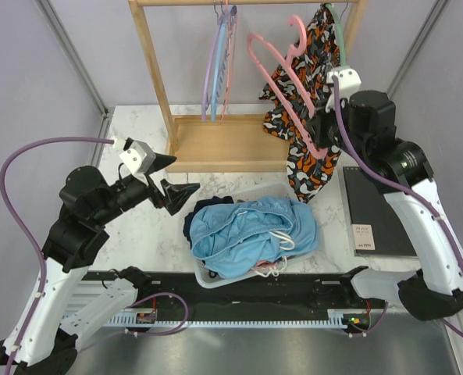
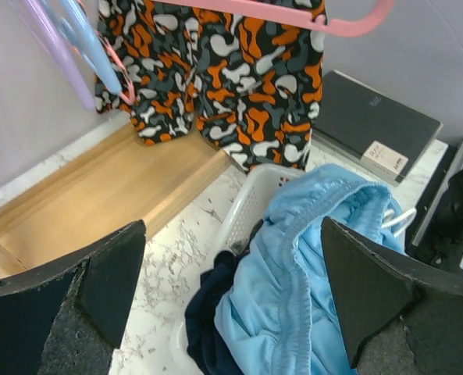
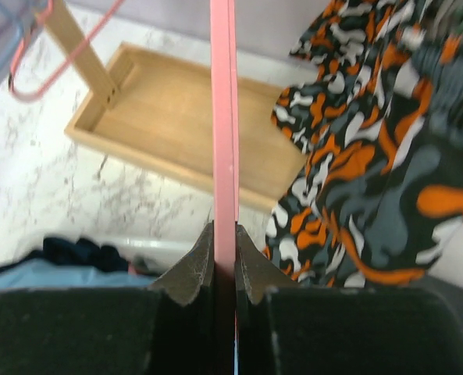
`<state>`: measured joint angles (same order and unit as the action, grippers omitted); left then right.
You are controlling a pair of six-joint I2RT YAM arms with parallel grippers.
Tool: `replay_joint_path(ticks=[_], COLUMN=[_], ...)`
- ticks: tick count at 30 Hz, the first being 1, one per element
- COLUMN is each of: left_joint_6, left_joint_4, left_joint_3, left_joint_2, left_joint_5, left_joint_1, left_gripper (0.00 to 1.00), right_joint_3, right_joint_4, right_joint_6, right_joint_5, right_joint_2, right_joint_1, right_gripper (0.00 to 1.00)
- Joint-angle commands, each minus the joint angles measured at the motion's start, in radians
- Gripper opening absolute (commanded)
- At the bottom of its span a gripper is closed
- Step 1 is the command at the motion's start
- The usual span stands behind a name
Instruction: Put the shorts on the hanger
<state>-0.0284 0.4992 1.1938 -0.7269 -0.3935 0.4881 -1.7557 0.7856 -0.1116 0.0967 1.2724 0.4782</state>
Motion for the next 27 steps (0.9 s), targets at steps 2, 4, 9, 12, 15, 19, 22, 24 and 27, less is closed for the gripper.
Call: replay_joint_path(ticks=[2, 4, 9, 12, 15, 19, 22, 24, 27], left_joint_6=[-0.022, -0.018, 0.019, -0.031, -0.117, -0.234, -0.392, -0.478, -0.579], left_joint_4=[0.056, 0.062, 0.087, 0.116, 0.118, 0.133, 0.128, 0.128, 0.13], left_joint_3=[-0.065, -0.109, -0.175, -0.201, -0.24, -0.253, -0.272, -0.287, -0.312], left_joint_2=[0.04, 0.087, 0.144, 0.181, 0.244, 0.267, 0.296, 0.294, 0.297], left_joint_5=[-0.08, -0.111, -0.142, -0.159, -0.177, -0.217, -0.249, -0.248, -0.266], left_joint_1=[-0.006, -0.006, -0.006, -0.006, -0.006, -0.005, -0.006, -0.006, -0.006], left_gripper=[1.0, 1.0, 1.0, 1.0, 1.0, 0.94, 0.94, 0.95, 0.95], right_joint_3=[0.1, 0.152, 0.217, 0.248, 0.266, 0.271, 0.257, 0.252, 0.233], right_joint_4=[0.145, 0.173, 0.253, 0.317, 0.432, 0.52, 0.607, 0.647, 0.669], right_joint_6=[0.056, 0.094, 0.18, 0.268, 0.421, 0.626, 0.782, 0.871, 0.97], right_joint_5=[-0.094, -0.148, -0.205, -0.334, -0.536, -0.627, -0.693, -0.719, -0.742], right_joint_2=[-0.166, -0.211, -0.352, -0.415, -0.484, -0.551, -0.524, -0.504, -0.475], right_joint_1=[-0.001, -0.001, -0.001, -0.001, -0.001, -0.003, -0.001, -0.003, -0.001], right_gripper=[0.0, 0.0, 0.0, 0.0, 0.0, 0.0, 0.0, 0.0, 0.0])
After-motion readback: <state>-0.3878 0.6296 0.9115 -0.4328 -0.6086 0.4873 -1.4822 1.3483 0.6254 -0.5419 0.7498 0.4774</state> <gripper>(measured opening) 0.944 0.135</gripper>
